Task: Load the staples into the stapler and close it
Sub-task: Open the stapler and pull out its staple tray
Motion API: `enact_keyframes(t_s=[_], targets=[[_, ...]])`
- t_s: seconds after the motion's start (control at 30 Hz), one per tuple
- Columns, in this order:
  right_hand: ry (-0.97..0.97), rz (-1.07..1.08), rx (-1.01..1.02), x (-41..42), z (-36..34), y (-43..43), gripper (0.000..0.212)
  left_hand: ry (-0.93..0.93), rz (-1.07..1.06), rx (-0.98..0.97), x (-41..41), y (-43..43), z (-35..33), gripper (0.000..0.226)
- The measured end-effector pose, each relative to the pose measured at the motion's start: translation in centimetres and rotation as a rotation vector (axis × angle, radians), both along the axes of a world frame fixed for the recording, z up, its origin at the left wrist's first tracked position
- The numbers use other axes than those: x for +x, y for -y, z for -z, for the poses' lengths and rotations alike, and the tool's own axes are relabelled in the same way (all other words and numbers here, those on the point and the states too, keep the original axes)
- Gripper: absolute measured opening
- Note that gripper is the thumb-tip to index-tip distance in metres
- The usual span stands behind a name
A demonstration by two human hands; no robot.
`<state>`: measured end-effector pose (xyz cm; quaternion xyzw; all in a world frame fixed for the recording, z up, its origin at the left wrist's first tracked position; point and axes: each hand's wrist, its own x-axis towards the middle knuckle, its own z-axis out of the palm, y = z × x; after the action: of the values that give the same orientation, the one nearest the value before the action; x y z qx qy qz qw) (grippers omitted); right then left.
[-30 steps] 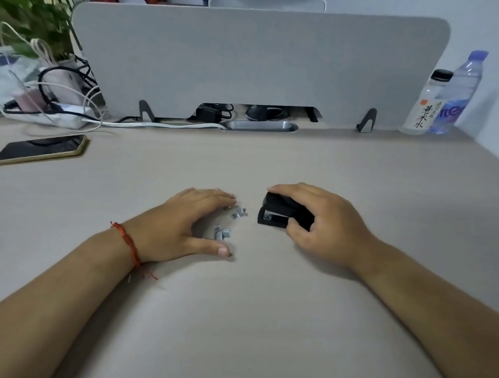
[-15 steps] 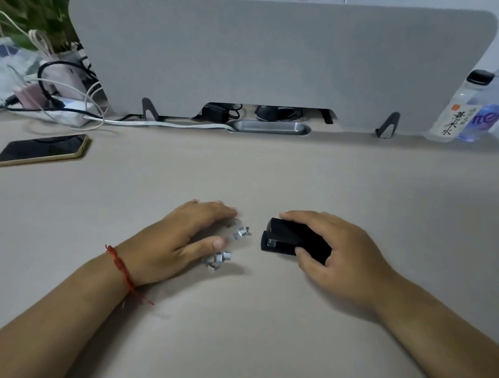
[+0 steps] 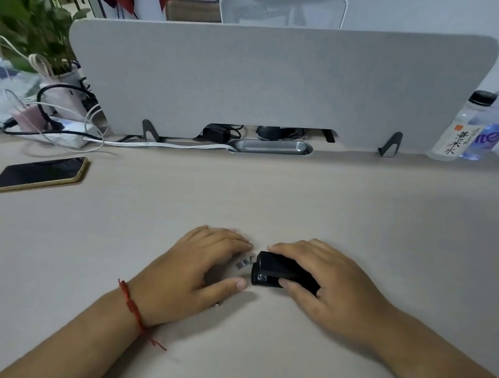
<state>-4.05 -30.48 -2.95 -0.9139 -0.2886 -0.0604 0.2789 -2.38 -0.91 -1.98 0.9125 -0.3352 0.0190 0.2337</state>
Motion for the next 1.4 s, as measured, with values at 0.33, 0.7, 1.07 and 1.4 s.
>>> enact_keyframes(t_s=[0.33,0.7,1.07,1.4], targets=[[-0.074,-0.061,0.140,0.9,0.1,-1.3,0.040,-0.061,-0.104,-0.179,-0.6,2.6,-0.2,0.024],[-0.444,-0.078,0.603,0.6,-0.5,0.0,0.034,-0.080,-0.075,-0.253,-0.6,2.6,-0.2,0.019],[-0.549,-0.171,0.709,0.5,-1.4,0.5,0.043,-0.103,-0.061,-0.259,-0.3,2.3,0.2,0.015],[-0.630,-0.197,0.797,0.6,-1.6,0.7,0.024,-0.103,-0.064,-0.263,-0.2,2.2,0.3,0.015]])
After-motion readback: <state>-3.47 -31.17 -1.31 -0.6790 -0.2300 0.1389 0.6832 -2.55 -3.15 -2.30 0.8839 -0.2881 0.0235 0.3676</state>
